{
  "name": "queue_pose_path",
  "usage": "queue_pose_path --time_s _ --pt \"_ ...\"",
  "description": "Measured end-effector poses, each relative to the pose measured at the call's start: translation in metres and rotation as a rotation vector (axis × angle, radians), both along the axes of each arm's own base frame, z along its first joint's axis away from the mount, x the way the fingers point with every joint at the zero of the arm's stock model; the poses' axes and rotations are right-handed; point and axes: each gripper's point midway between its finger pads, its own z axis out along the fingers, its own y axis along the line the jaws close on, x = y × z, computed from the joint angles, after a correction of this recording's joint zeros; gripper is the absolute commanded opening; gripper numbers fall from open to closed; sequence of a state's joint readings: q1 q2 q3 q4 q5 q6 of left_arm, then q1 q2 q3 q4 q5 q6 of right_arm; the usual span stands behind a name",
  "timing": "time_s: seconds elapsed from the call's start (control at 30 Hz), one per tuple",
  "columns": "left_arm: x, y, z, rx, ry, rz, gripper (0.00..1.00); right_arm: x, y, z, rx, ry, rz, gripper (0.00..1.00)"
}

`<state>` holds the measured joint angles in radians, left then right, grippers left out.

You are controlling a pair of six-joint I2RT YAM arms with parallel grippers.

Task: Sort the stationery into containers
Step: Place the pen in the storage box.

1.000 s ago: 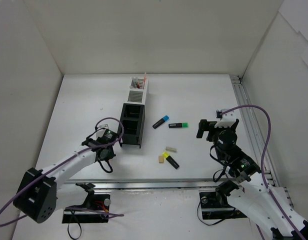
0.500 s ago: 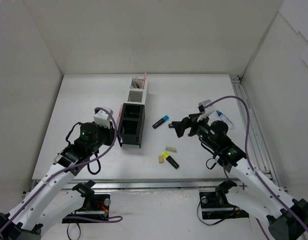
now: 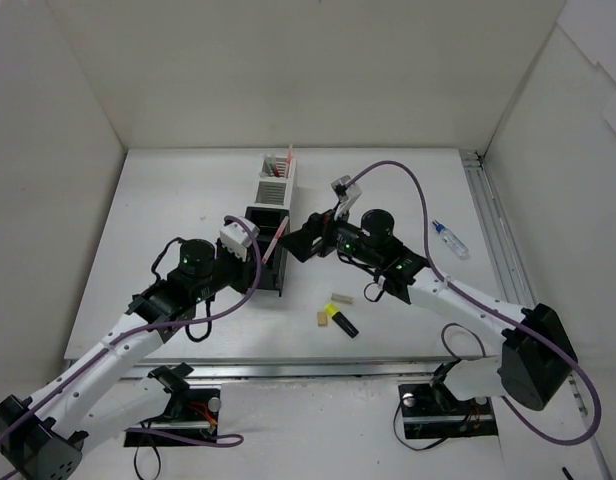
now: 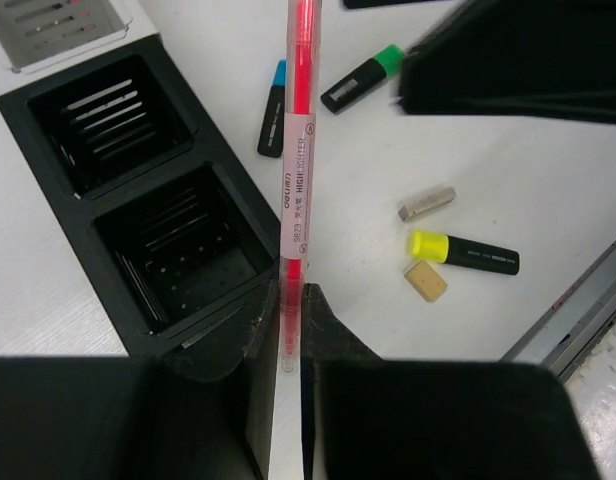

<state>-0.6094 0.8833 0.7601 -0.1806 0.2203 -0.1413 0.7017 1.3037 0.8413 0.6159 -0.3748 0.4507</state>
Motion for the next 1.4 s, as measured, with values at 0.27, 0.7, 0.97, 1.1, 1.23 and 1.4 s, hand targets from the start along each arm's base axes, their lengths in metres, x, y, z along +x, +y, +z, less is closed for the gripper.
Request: queue_pose_path --time_s 0.27,0.7,0.97,1.1,1.23,1.4 --pt "-0.001 -0.012 0.007 -0.017 -0.035 -0.042 0.00 0.008 0.036 -0.013 0.015 0.091 -0.003 0.73" --pt "0.004 -0.006 0.011 0.003 -0.068 0.001 0.97 0.023 0.046 0.000 0.020 0.045 -0.088 0.00" --pt "0.001 0.031 0.047 -0.109 -0.133 0.210 1.00 0.076 0.031 0.057 -0.075 -0.182 -0.241 0.00" --pt "0.002 0.057 0.034 -0.132 -0.091 0.372 0.99 0.126 0.025 0.093 -0.111 -0.316 -0.338 0.00" --pt "0.006 0.082 0.015 -0.117 -0.032 0.513 0.99 0.179 0.026 0.090 -0.181 -0.382 -0.398 0.00" --pt "0.012 0.115 -0.005 -0.123 0.031 0.671 1.00 0.251 0.035 0.058 -0.261 -0.417 -0.445 0.00"
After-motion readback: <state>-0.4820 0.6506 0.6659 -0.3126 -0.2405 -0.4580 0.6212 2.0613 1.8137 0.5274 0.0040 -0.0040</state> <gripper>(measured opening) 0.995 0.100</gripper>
